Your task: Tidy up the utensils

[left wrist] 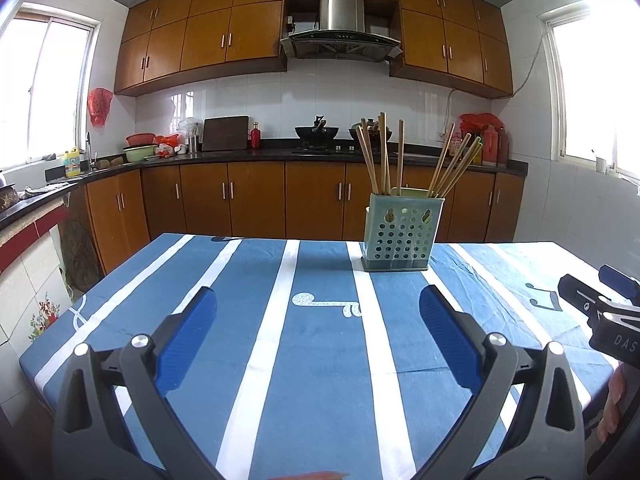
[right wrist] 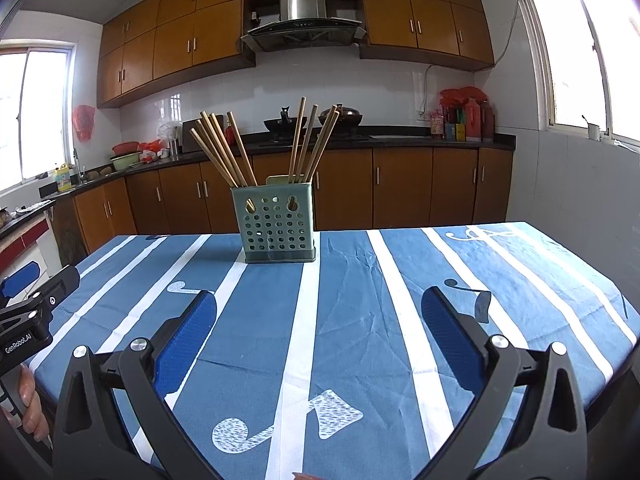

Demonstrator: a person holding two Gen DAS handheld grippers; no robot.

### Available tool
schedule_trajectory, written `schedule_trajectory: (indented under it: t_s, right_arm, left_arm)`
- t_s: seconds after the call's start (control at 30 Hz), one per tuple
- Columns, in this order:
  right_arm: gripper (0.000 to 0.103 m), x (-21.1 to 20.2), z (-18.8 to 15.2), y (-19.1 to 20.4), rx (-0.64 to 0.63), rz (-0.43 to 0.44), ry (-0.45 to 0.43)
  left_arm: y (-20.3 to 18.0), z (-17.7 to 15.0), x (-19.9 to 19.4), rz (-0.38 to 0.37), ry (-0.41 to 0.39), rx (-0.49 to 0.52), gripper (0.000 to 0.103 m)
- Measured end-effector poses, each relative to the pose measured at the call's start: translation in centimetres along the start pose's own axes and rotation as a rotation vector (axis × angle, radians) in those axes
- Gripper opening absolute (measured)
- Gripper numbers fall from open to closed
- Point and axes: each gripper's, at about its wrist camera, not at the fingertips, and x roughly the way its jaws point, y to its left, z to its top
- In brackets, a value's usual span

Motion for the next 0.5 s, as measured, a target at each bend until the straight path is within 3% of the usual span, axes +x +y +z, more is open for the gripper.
schedule_trajectory:
  t_s: [0.5]
  right_arm:
    - [0.101, -0.05, 0.09, 0.01, 0.002, -0.001, 0.001]
  left_arm:
    - [-0.02, -0.07, 0.04, 0.0, 0.002, 0.0, 0.099]
